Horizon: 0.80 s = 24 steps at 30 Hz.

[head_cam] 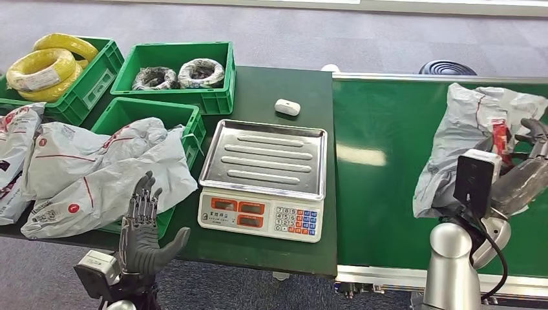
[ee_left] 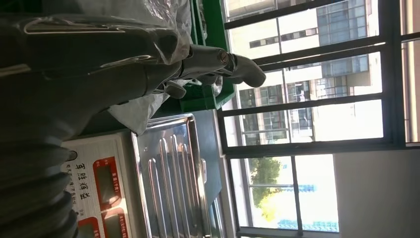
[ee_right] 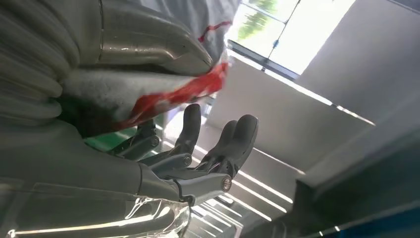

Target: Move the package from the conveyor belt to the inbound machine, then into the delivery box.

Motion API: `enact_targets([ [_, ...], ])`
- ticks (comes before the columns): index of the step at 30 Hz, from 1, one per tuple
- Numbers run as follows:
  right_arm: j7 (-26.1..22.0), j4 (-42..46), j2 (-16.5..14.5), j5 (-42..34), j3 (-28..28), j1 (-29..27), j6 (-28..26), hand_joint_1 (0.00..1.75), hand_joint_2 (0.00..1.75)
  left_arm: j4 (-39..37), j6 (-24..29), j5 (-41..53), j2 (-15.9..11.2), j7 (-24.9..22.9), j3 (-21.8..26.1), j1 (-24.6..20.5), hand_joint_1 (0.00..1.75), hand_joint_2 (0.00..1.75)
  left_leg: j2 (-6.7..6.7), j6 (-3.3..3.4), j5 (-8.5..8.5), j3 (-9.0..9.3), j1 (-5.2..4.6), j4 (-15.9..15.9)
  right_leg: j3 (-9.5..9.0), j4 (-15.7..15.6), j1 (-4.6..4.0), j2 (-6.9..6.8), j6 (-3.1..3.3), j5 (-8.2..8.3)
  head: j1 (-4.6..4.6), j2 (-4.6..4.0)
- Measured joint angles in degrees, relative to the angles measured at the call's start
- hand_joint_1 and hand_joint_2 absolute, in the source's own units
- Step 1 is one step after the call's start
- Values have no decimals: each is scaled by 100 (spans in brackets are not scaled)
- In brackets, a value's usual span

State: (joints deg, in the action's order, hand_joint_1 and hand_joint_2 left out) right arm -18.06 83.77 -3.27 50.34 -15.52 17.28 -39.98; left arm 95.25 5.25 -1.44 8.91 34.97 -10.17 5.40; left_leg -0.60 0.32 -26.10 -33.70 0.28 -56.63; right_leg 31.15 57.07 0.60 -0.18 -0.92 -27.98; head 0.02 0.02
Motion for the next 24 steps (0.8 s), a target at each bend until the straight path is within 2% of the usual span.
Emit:
enact_targets([
  [3,-292,272,-180,-251,-94,52,34,175,175,0,26,-55,-6,62,16,-73,0,175,1,0,1,1,0,0,-6,2,0,1,0,2,1,0],
  [6,-99,328,-184,-534,188,151,359,175,175,0,66,-82,-22,129,31,-170,0,175,4,0,1,5,0,0,-8,3,3,3,2,5,2,-1],
  [8,70,285,-159,-762,495,280,884,175,175,0,73,-92,-34,162,56,-233,0,175,3,0,3,3,-3,0,-9,4,3,4,3,7,2,-2],
  [12,212,-251,-143,-1374,1284,906,2439,175,175,0,62,-155,-58,201,176,-505,0,175,24,-8,10,8,1,0,-1,6,-2,20,14,20,-1,0],
  [15,150,-836,-196,-1682,1738,1383,2994,175,175,0,62,-182,-72,206,249,-666,0,175,15,-16,19,2,9,0,1,9,-8,15,14,20,0,0],
  [16,137,-1057,-218,-1750,1847,1560,3078,136,175,1,63,-192,-75,205,275,-723,0,175,15,-18,21,1,11,0,3,10,-9,15,14,21,0,0],
  [19,276,-1553,-296,-1774,2119,1915,3198,5,175,8,62,-193,-77,146,325,-843,0,175,17,-19,21,1,12,0,3,11,-10,16,15,21,1,0],
  [20,419,-1679,-328,-1717,2189,1980,3211,0,175,17,65,-174,-75,109,333,-854,0,175,17,-20,21,0,12,0,4,11,-10,17,15,20,0,0],
  [24,1319,-2156,-370,-1082,2370,2122,2928,0,175,110,90,-62,-68,-25,401,-847,0,175,14,-20,20,-2,12,0,6,10,-9,15,15,19,2,0],
])
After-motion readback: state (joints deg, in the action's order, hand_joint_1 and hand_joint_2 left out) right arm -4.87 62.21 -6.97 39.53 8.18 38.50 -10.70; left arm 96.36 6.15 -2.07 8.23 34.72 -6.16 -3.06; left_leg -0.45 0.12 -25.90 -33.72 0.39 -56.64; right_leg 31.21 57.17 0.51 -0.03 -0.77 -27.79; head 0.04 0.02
